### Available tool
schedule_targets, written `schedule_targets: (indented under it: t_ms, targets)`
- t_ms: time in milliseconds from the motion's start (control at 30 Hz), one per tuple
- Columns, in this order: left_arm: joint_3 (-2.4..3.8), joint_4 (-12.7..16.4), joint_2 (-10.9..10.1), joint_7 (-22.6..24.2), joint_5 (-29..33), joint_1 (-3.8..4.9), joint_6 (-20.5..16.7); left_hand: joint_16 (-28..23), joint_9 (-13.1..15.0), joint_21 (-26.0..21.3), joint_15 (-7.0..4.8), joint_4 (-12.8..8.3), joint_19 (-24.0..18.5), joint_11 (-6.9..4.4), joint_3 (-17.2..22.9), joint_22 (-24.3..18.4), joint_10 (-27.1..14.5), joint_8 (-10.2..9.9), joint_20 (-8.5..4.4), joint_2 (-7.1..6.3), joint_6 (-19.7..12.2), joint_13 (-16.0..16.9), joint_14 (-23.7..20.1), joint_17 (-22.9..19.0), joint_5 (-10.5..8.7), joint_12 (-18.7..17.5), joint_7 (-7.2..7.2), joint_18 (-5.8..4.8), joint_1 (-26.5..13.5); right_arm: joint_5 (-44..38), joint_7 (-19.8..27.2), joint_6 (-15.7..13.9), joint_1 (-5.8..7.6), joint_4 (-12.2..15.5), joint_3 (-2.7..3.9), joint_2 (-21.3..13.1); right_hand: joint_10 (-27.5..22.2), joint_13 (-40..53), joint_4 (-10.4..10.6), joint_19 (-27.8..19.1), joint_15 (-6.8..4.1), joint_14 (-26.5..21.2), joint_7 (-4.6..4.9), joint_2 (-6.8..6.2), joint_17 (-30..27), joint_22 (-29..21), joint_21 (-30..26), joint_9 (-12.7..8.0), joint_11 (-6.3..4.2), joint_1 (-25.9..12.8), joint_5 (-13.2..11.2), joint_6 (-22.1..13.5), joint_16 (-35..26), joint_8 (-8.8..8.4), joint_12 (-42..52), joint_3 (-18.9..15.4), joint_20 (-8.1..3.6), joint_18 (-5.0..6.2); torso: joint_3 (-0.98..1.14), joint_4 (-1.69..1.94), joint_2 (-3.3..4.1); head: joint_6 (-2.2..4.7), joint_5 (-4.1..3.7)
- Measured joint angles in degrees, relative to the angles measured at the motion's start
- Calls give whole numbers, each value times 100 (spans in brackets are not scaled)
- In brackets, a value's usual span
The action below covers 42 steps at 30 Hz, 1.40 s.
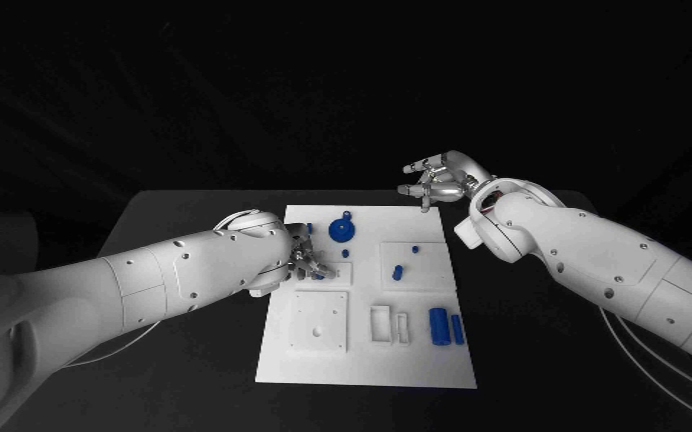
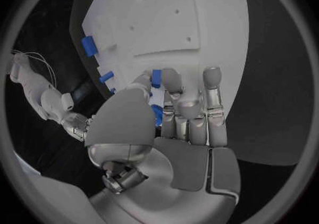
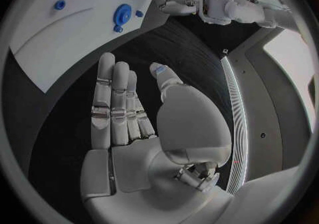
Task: Assemble the parts on the task board
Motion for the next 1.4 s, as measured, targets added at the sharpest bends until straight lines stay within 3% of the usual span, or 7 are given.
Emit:
schedule_targets:
  t_ms: [133,367,500,633,800,1000,1400]
  targets:
    - [-1,10,-4,-5,24,-1,-5,0,20,0,0,-64,0,0,-4,0,0,0,0,66,0,7,0,0,0,0,0,0,31,0,0,1,-3,-3,0,3,0,0,0,0,0,0,0,0,0,0,0,0,0,0,0,0,0,0,0,0,0,1,0,1,0,4,2]
    - [11,92,-31,30,136,6,-35,-63,-37,-25,20,-896,-21,40,-130,-1,-1,-33,-20,814,-198,85,-19,-68,387,-59,68,1,262,1,1,2,-10,-18,0,12,0,0,0,0,0,0,0,0,0,-9,0,0,0,0,23,0,0,0,0,0,0,0,0,-1,0,8,4]
    - [44,145,-115,76,257,-2,-39,-106,-46,-48,32,-929,-23,63,-163,-1,-19,-48,-22,1010,-281,192,-73,-146,71,-175,96,1,273,3,5,4,-23,-26,0,12,0,0,0,0,0,0,-1,0,0,-9,0,0,0,0,23,1,0,0,0,0,0,0,-1,-1,1,10,3]
    - [109,185,-220,128,404,-11,-35,-128,-31,-82,51,-929,-53,63,-163,-1,-20,-32,-30,1043,-294,244,-115,-194,-148,-226,106,1,255,3,16,6,-33,-27,0,9,0,-5,-7,0,0,0,-1,0,0,-9,0,0,0,0,23,1,0,0,0,7,0,0,-2,1,1,15,-8]
    - [283,286,-338,289,705,-12,-26,-156,29,-132,41,-961,-94,82,-194,-2,-39,-22,-51,1119,-367,318,-184,-278,-347,-304,117,-5,241,3,46,7,-40,-13,0,-7,0,-25,-136,0,0,0,-1,0,-5,17,0,0,0,0,23,1,0,0,0,93,0,0,-5,3,-1,38,-13]
    - [455,424,-534,671,1236,-8,27,-185,67,-182,40,-1008,-124,83,-226,-2,-40,-21,-81,1168,-432,405,-226,-334,-478,-342,128,-90,247,-47,143,7,-69,127,-1,-45,31,-71,-582,-23,0,0,-32,61,1,172,108,0,-29,61,-89,205,0,0,-66,243,-23,-1,-6,6,-1,91,-16]
    - [552,701,-1052,1856,2772,-1,743,-173,-146,-288,1,-1127,-206,154,-338,-3,-112,54,-163,1355,-723,79,-475,-453,-589,-285,187,-268,337,-752,589,153,-277,941,-47,-262,237,220,-1591,-134,-153,154,-120,292,452,1294,777,32,-134,87,-491,1209,430,0,183,622,-135,-8,-1,2,-1,277,-17]
